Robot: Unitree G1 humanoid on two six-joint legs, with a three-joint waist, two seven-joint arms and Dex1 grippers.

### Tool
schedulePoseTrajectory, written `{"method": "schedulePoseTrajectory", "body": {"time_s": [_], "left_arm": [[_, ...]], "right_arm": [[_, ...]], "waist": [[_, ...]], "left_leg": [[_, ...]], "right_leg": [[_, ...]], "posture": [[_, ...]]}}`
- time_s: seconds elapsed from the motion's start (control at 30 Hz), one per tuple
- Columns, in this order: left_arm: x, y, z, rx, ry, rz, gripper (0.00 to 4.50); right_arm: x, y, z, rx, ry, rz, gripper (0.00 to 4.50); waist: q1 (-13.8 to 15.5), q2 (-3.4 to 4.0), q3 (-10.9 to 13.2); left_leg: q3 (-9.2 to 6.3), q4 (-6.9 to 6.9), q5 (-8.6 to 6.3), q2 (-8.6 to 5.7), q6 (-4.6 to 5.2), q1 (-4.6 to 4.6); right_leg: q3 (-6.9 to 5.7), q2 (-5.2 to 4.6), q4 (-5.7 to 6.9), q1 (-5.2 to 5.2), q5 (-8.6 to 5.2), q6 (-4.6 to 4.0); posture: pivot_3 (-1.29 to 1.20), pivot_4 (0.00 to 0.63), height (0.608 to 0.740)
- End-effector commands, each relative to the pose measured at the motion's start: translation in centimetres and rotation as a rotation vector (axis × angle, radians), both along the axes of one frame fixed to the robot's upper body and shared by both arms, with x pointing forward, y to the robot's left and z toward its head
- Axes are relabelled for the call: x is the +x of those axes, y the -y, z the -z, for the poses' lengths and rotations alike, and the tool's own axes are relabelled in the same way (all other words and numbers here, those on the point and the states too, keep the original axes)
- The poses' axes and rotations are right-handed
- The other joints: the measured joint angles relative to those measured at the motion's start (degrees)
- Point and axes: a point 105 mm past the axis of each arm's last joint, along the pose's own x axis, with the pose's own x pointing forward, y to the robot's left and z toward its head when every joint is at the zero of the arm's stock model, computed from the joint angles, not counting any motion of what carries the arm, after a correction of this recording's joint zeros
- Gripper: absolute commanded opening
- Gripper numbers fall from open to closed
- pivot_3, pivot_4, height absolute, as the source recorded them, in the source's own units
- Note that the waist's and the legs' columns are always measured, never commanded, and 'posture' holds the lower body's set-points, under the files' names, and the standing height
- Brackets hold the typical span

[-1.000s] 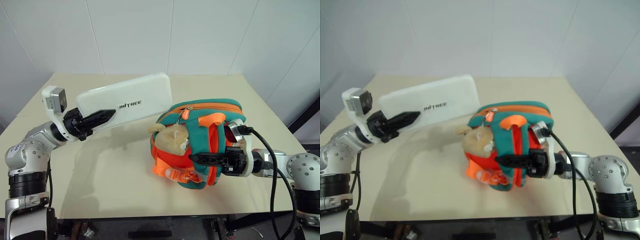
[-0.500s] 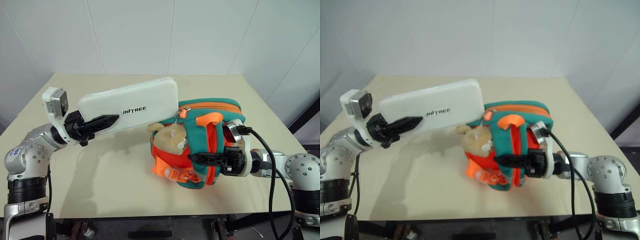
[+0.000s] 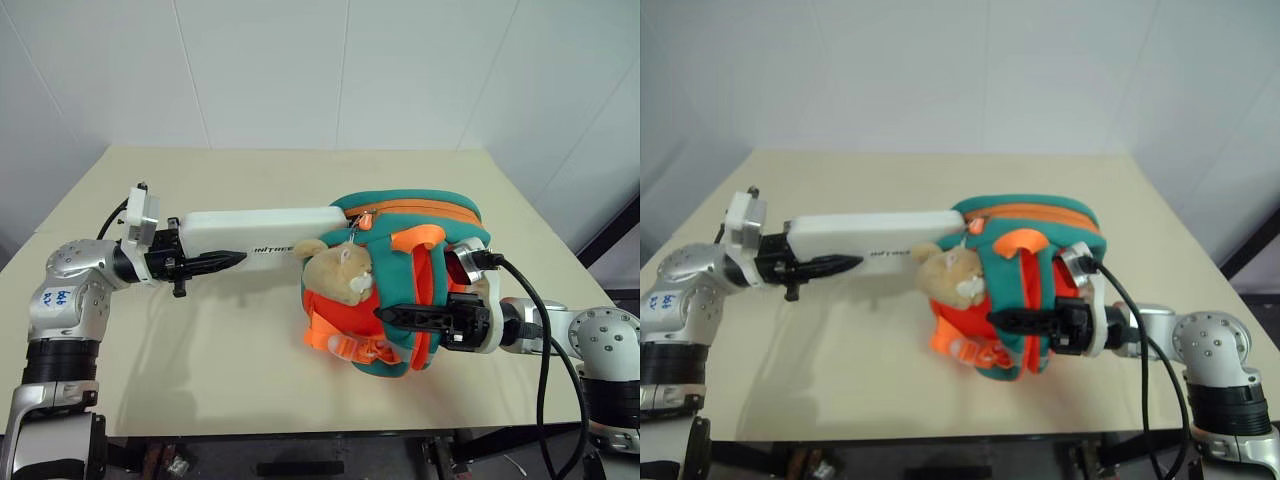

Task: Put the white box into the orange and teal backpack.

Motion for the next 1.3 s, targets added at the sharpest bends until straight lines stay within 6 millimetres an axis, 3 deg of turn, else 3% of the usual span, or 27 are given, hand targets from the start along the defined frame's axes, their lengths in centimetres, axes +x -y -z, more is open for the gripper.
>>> {"method": "schedulePoseTrajectory", "body": {"time_s": [0.03,0.4,0.6,0.73,0.87,1.0,1.13,1.3], "left_arm": [[0.2,1.0,-0.8,0.085,0.038,0.060,1.31],[2.9,8.3,-1.8,0.127,0.017,0.163,1.31],[3.0,11.8,-1.8,0.161,0.005,0.233,1.31],[2.1,14.5,-1.9,0.181,0.047,0.338,1.31],[1.3,15.8,-1.2,0.198,0.035,0.410,1.31],[2.2,16.5,-0.2,0.201,0.019,0.360,1.31],[2.5,15.8,0.4,0.209,-0.002,0.334,2.53],[2.4,14.0,-1.0,0.174,0.027,0.302,4.04]], "right_arm": [[-0.4,-0.4,-0.6,0.015,0.029,-0.032,0.03],[-0.4,-1.1,-0.5,0.023,0.035,-0.047,0.03],[-0.4,-1.4,-0.4,0.032,0.040,-0.045,0.03],[-0.4,-1.6,-0.3,0.039,0.041,-0.044,0.03],[-0.4,-1.8,-0.3,0.048,0.045,-0.041,0.03],[-0.5,-2.0,-0.2,0.054,0.047,-0.041,0.03],[-0.6,-2.1,-0.2,0.060,0.048,-0.042,0.03],[-0.6,-2.2,-0.2,0.061,0.049,-0.039,0.03]], "waist": [[0.07,0.00,0.00],[-0.16,0.00,0.00],[-0.08,0.01,0.01],[0.08,0.01,0.01],[-0.06,0.02,0.01],[0.03,0.02,0.01],[0.08,0.02,0.01],[-0.06,0.02,0.01]], "left_leg": [[0.00,0.00,0.00,0.00,0.00,0.00],[-0.02,0.01,-0.03,0.00,0.06,-0.10],[-0.03,0.03,-0.04,0.00,0.08,-0.11],[-0.04,0.05,-0.04,0.00,0.08,-0.12],[-0.05,0.05,-0.05,-0.01,0.09,-0.16],[-0.06,0.04,-0.05,0.00,0.09,-0.16],[-0.06,0.11,-0.05,-0.02,0.10,-0.16],[-0.07,0.09,-0.05,-0.01,0.10,-0.16]], "right_leg": [[0.00,0.00,0.00,0.01,0.00,0.00],[0.00,0.02,0.01,-0.07,0.00,0.01],[0.00,0.03,0.03,-0.09,-0.01,0.01],[0.00,0.03,0.03,-0.08,-0.01,0.02],[0.00,0.03,0.02,-0.09,-0.01,0.02],[-0.01,0.04,0.03,-0.10,-0.01,0.02],[-0.01,0.02,0.04,-0.06,-0.01,0.03],[-0.01,0.04,0.06,-0.08,-0.01,0.03]], "posture": [[0.00,0.150,0.740],[0.00,0.150,0.740],[0.00,0.150,0.740],[0.00,0.150,0.740],[0.00,0.150,0.740],[0.00,0.150,0.740],[0.00,0.150,0.740],[0.00,0.150,0.740]]}}
